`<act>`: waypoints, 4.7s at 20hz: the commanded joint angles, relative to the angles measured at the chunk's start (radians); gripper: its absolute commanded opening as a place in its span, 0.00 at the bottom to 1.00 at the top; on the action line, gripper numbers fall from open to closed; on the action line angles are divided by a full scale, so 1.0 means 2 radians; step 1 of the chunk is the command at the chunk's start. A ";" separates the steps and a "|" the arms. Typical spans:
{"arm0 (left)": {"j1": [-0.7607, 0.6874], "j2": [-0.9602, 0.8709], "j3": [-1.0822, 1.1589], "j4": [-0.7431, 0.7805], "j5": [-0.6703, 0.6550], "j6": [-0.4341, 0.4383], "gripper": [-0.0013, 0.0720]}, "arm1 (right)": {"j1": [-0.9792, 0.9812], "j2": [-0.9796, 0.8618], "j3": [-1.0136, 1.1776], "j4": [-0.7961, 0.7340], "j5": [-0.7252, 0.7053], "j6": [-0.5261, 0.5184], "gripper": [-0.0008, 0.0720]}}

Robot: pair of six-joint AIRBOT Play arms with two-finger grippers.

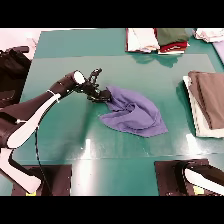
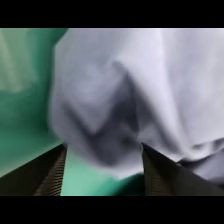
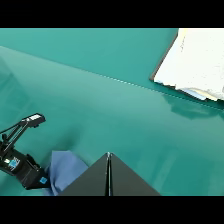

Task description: Fold the shirts.

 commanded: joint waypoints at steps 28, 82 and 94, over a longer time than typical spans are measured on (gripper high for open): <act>0.091 0.147 0.061 0.190 -0.070 0.023 0.05 | 0.004 -0.124 -0.603 0.196 -0.289 -0.036 0.53; 0.125 0.360 -0.159 0.238 -0.238 0.157 0.05 | -0.054 -0.019 -0.206 -0.034 -0.005 -0.053 0.03; 0.214 0.315 -0.150 0.135 -0.031 0.016 0.90 | -0.053 0.023 -0.206 -0.038 -0.022 -0.052 0.03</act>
